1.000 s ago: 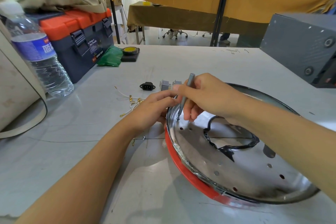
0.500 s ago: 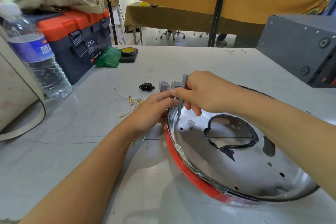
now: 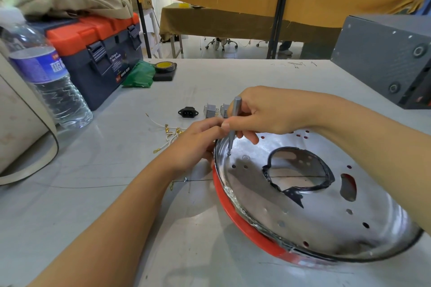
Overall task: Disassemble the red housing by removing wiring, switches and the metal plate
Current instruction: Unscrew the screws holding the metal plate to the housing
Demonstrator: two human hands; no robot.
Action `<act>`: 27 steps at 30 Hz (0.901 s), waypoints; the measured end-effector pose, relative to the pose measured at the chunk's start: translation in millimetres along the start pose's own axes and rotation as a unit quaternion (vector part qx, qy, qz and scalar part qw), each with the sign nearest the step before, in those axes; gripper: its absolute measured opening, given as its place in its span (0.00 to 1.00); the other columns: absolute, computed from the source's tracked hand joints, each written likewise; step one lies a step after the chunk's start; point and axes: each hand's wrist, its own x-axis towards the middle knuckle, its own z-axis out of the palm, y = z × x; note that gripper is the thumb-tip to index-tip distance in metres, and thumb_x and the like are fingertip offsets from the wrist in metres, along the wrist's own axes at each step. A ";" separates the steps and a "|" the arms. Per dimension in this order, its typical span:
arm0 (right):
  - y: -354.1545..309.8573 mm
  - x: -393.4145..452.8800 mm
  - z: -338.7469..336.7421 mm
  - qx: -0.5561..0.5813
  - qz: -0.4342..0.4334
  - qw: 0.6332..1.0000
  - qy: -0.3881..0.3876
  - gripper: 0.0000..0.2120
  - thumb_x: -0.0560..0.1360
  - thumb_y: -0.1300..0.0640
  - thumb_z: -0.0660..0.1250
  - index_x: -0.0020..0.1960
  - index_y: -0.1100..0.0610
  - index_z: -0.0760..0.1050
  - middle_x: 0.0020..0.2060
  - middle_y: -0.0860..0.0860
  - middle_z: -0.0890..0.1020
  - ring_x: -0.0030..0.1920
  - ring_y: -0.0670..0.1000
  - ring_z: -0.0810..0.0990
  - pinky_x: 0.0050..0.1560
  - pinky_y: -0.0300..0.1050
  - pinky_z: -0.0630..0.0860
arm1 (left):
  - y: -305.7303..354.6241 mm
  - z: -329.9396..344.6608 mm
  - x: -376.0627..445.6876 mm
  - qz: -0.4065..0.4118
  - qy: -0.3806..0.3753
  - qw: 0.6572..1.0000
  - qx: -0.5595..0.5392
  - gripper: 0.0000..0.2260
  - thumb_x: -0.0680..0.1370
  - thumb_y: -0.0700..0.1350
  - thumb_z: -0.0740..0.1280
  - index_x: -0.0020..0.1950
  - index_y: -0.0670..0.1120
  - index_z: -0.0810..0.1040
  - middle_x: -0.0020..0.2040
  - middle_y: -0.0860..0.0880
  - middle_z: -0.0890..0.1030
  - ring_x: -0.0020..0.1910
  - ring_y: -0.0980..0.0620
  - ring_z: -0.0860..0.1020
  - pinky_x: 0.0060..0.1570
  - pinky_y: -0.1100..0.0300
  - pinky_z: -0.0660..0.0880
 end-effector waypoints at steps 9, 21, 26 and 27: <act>-1.2 2.6 11.9 0.034 0.048 0.996 0.060 0.18 0.78 0.54 0.65 0.31 0.59 0.78 0.19 0.46 0.75 0.21 0.42 0.69 0.25 0.31 0.66 | -1.5 0.5 0.7 -0.001 0.008 1.000 -0.027 0.10 0.79 0.49 0.60 0.44 0.53 0.80 0.36 0.42 0.70 0.34 0.50 0.68 0.31 0.64 0.69; -0.2 -0.9 34.3 0.022 0.066 0.976 0.204 0.27 0.79 0.45 0.60 0.36 0.67 0.78 0.27 0.60 0.79 0.24 0.50 0.74 0.39 0.50 0.77 | -4.0 1.0 2.9 -0.002 0.001 0.999 -0.038 0.12 0.73 0.48 0.59 0.48 0.57 0.81 0.41 0.42 0.79 0.40 0.48 0.74 0.42 0.53 0.71; -2.1 -2.0 29.8 0.035 0.080 0.985 0.149 0.23 0.80 0.51 0.59 0.34 0.64 0.76 0.17 0.50 0.72 0.19 0.45 0.71 0.30 0.38 0.73 | -3.0 1.0 3.0 0.002 -0.005 1.000 -0.030 0.11 0.73 0.48 0.59 0.45 0.55 0.81 0.41 0.42 0.74 0.39 0.48 0.70 0.42 0.53 0.68; -2.4 -2.3 28.4 0.045 0.082 0.987 0.133 0.22 0.80 0.52 0.60 0.31 0.61 0.75 0.16 0.49 0.73 0.19 0.42 0.70 0.29 0.34 0.71 | -2.7 1.2 2.7 0.000 -0.004 1.000 -0.028 0.11 0.73 0.48 0.59 0.45 0.55 0.81 0.41 0.42 0.74 0.39 0.48 0.69 0.41 0.54 0.68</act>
